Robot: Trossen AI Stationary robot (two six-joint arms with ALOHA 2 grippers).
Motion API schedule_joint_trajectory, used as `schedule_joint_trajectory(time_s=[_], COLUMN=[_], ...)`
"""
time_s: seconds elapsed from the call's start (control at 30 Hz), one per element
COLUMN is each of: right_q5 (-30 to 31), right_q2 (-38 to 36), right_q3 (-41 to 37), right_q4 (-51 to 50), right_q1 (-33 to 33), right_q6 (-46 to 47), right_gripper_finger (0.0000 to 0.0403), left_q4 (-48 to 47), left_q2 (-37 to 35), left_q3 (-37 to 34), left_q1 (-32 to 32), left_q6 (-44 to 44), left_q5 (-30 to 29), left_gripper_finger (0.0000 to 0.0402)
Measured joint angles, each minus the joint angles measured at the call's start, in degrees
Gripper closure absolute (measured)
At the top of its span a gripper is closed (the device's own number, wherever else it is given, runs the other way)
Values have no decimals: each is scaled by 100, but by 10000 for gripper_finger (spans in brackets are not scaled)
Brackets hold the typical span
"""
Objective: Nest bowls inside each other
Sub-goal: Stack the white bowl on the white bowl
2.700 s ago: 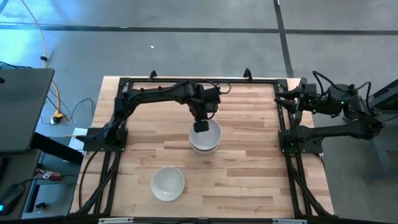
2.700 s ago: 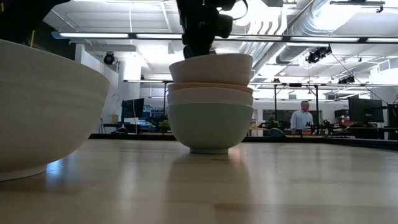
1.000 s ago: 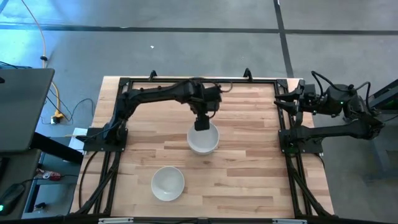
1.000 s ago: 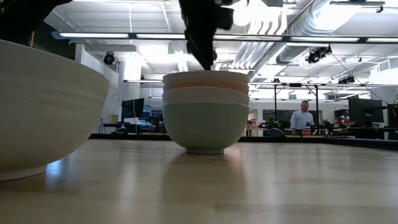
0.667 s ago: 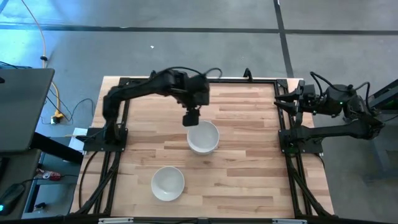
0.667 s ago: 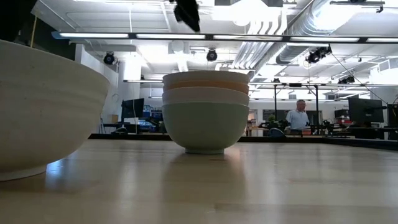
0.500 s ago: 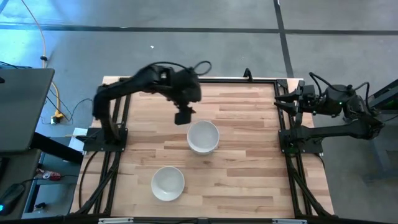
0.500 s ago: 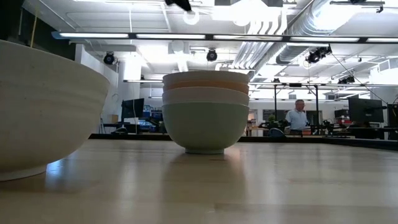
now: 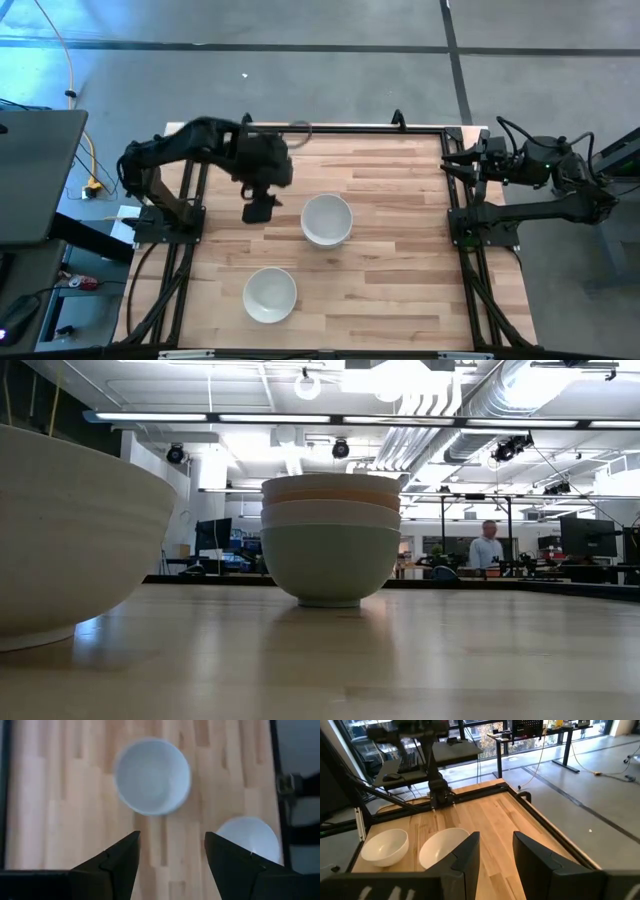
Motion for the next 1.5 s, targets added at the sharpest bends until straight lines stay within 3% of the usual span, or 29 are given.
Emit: schedule_joint_trajectory(time_s=[0.33,0.57,0.93,1.13,1.5], right_q5=[-2,-2,-2,-26,-39], right_q2=[0,0,0,0,0], right_q3=[0,0,0,0,0], right_q4=[0,0,-1,-96,-175], right_q1=[0,0,0,0,0], right_q6=[170,170,169,168,166], right_gripper_finger=[292,292,292,292,292], left_q4=[143,1241,2568,2978,3391], left_q2=[-122,-194,-194,-194,-192], left_q3=[-2326,-3565,-4400,-4703,-5153], left_q1=[-805,-1340,-1958,-2274,-2473], left_q6=[-519,-993,-2121,-2684,-3323], left_q5=[229,598,363,-58,-628], left_gripper_finger=[190,190,214,235,232])
